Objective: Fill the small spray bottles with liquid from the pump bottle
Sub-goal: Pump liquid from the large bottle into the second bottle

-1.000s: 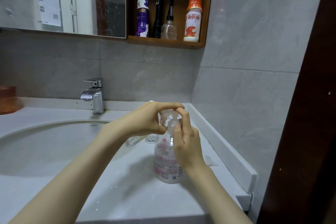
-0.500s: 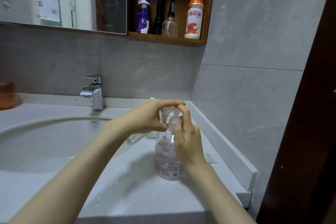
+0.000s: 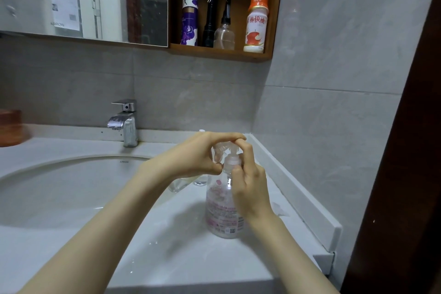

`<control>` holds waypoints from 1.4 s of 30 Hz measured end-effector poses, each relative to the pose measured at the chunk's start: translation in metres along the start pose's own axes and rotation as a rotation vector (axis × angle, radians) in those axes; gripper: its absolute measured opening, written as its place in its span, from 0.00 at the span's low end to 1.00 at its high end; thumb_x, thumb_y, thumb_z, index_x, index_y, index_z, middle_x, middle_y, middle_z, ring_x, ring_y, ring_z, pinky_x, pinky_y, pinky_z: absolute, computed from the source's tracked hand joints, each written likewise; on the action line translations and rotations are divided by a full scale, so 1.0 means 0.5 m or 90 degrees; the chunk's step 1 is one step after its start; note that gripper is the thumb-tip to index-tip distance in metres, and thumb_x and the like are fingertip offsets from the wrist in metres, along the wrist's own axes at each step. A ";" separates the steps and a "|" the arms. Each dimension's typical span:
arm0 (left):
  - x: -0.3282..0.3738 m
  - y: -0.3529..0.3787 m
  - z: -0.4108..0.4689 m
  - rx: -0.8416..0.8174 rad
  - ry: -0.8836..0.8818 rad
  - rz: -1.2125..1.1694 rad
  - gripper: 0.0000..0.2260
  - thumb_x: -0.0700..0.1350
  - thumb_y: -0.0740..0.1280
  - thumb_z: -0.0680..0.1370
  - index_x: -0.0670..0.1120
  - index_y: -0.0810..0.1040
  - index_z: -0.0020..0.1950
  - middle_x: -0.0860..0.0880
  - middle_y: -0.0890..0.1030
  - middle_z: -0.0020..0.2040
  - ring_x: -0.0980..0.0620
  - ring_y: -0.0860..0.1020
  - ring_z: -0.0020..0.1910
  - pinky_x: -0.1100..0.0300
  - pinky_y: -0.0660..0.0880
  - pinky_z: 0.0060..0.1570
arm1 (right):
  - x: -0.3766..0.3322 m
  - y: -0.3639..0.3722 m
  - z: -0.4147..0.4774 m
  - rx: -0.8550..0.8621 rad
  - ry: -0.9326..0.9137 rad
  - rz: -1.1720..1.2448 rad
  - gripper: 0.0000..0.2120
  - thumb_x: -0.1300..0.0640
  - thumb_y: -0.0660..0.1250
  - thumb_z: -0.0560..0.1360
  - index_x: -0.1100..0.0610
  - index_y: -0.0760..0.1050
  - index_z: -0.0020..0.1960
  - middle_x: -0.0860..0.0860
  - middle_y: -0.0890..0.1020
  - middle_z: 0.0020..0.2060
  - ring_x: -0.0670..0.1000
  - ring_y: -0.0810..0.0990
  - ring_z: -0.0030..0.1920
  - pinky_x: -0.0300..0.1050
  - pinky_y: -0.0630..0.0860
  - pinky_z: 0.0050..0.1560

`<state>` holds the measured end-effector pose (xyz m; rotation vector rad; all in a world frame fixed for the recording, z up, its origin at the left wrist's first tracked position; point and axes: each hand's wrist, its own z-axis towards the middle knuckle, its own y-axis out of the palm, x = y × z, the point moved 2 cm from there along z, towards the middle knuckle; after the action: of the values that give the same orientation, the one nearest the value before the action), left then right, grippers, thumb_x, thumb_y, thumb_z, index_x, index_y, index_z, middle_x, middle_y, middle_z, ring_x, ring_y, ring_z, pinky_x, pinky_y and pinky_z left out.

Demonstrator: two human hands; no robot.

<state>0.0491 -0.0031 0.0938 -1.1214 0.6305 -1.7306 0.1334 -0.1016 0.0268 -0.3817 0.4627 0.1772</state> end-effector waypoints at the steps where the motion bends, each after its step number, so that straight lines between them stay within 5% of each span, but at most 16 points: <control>1: -0.002 0.001 -0.001 0.004 0.006 -0.006 0.33 0.32 0.67 0.67 0.60 0.71 0.66 0.55 0.81 0.44 0.56 0.72 0.30 0.56 0.77 0.40 | -0.001 0.000 0.000 0.000 -0.002 0.000 0.20 0.46 0.46 0.71 0.40 0.61 0.61 0.33 0.73 0.28 0.41 0.68 0.27 0.38 0.60 0.31; 5: -0.011 0.004 -0.001 0.018 0.020 -0.020 0.32 0.33 0.66 0.67 0.61 0.72 0.65 0.58 0.80 0.52 0.49 0.73 0.31 0.48 0.78 0.40 | -0.001 0.003 0.002 0.007 0.000 0.005 0.19 0.46 0.46 0.71 0.40 0.62 0.61 0.33 0.73 0.28 0.41 0.68 0.26 0.39 0.61 0.31; 8: -0.014 0.012 -0.002 0.023 0.011 -0.001 0.31 0.34 0.65 0.66 0.63 0.73 0.62 0.63 0.79 0.41 0.55 0.72 0.29 0.47 0.78 0.39 | 0.002 0.002 0.006 0.021 0.013 0.024 0.15 0.46 0.48 0.72 0.41 0.65 0.57 0.34 0.74 0.26 0.42 0.70 0.27 0.40 0.64 0.32; 11: -0.017 0.017 -0.003 0.020 -0.008 0.006 0.31 0.34 0.65 0.66 0.67 0.72 0.59 0.58 0.78 0.37 0.56 0.72 0.29 0.48 0.78 0.39 | 0.004 0.003 0.003 0.025 0.020 0.028 0.14 0.46 0.48 0.72 0.41 0.65 0.55 0.36 0.73 0.26 0.43 0.69 0.27 0.42 0.64 0.33; 14: -0.011 0.007 0.005 -0.003 0.008 -0.015 0.31 0.33 0.66 0.67 0.61 0.73 0.63 0.58 0.80 0.42 0.55 0.72 0.30 0.53 0.78 0.39 | 0.007 0.005 0.003 0.020 0.009 0.007 0.17 0.45 0.47 0.73 0.41 0.64 0.59 0.34 0.73 0.27 0.41 0.68 0.26 0.40 0.62 0.32; 18: 0.002 -0.005 0.008 -0.022 -0.001 -0.005 0.32 0.30 0.66 0.68 0.55 0.71 0.67 0.65 0.75 0.29 0.57 0.70 0.27 0.69 0.69 0.33 | 0.009 0.006 0.003 0.015 0.013 -0.007 0.19 0.45 0.46 0.73 0.41 0.62 0.62 0.36 0.71 0.25 0.43 0.66 0.28 0.41 0.61 0.31; 28: 0.009 -0.006 0.001 -0.027 -0.003 -0.012 0.32 0.30 0.66 0.68 0.55 0.71 0.67 0.66 0.75 0.28 0.60 0.71 0.27 0.72 0.68 0.33 | 0.005 0.003 0.002 0.016 0.015 0.001 0.21 0.47 0.46 0.72 0.44 0.64 0.63 0.38 0.67 0.25 0.41 0.66 0.27 0.40 0.62 0.31; 36: -0.010 0.012 -0.004 0.006 0.010 -0.056 0.33 0.32 0.65 0.67 0.63 0.71 0.64 0.64 0.78 0.36 0.56 0.71 0.28 0.59 0.73 0.34 | 0.005 0.002 0.002 0.014 0.014 0.025 0.17 0.46 0.46 0.71 0.40 0.64 0.57 0.35 0.73 0.28 0.42 0.67 0.27 0.42 0.64 0.34; 42: -0.014 0.011 0.001 0.003 -0.003 -0.055 0.34 0.31 0.66 0.67 0.65 0.70 0.62 0.64 0.76 0.34 0.56 0.71 0.29 0.61 0.72 0.35 | 0.010 0.005 0.000 0.020 0.001 0.015 0.18 0.46 0.46 0.72 0.40 0.64 0.59 0.34 0.73 0.27 0.40 0.67 0.27 0.41 0.63 0.33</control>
<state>0.0527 0.0011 0.0867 -1.1641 0.5824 -1.8020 0.1371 -0.0989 0.0238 -0.3450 0.4720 0.1927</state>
